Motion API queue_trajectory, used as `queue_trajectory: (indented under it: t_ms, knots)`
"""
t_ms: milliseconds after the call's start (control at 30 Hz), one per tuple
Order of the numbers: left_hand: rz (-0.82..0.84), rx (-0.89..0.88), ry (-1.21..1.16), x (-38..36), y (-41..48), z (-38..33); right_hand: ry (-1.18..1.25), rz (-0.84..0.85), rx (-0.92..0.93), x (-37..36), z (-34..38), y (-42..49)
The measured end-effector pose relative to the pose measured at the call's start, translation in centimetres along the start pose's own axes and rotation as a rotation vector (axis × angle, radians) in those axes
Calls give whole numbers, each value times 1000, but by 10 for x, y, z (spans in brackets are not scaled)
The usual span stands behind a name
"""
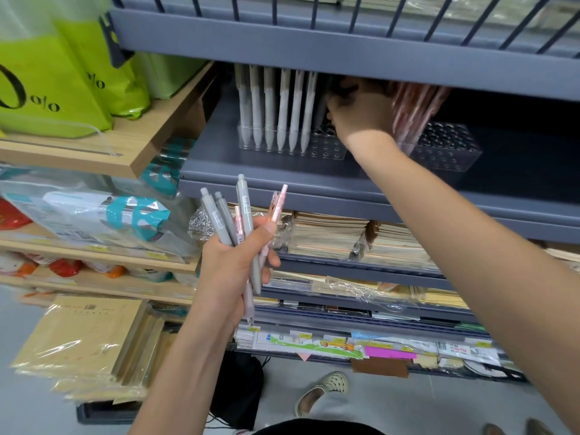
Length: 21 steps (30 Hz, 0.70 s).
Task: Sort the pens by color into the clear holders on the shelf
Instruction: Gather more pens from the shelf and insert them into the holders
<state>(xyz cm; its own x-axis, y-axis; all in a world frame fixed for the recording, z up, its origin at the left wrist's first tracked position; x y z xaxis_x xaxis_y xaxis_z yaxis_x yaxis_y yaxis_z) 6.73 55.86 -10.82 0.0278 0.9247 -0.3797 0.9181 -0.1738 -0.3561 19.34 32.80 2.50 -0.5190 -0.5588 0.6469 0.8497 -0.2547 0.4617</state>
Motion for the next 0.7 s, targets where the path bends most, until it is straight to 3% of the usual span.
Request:
queue_trajectory:
  t_ms: [100, 167, 267, 367, 433, 600, 700]
  knots:
    - [-18, -33, 2, 1, -1, -2, 345, -32, -7, 8, 13, -32]
    - [-39, -45, -21, 2, 0, -1, 531, 144, 33, 4, 27, -65]
    - [-32, -70, -22, -1, 1, -1, 551, 423, 71, -7, 40, -108]
    - [-26, -69, -13, -6, -1, 0, 621, 516, 23, -18, 36, -129]
    - [-13, -45, -8, -7, -1, 4, 692, 480, -2, -16, 32, -132]
    - [43, 0, 19, -9, -2, 12, 809, 186, -6, 20, 12, -120]
    - [61, -24, 44, -17, -4, 14, 860, 181, -70, 20, 5, -132]
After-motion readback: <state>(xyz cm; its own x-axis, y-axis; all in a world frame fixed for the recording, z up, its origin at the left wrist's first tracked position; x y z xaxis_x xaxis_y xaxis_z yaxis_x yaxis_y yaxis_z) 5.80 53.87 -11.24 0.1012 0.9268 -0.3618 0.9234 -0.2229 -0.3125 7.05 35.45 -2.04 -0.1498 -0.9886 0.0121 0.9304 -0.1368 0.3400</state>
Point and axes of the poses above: each hand's wrist, its own y-axis towards the middle knuckle, its own x-axis out of the back of the hand, z = x × y, the point moved 8 cm from there along y, towards the middle knuckle, and after that the axes turned 12 degrees about x, right-handed, at the moved point
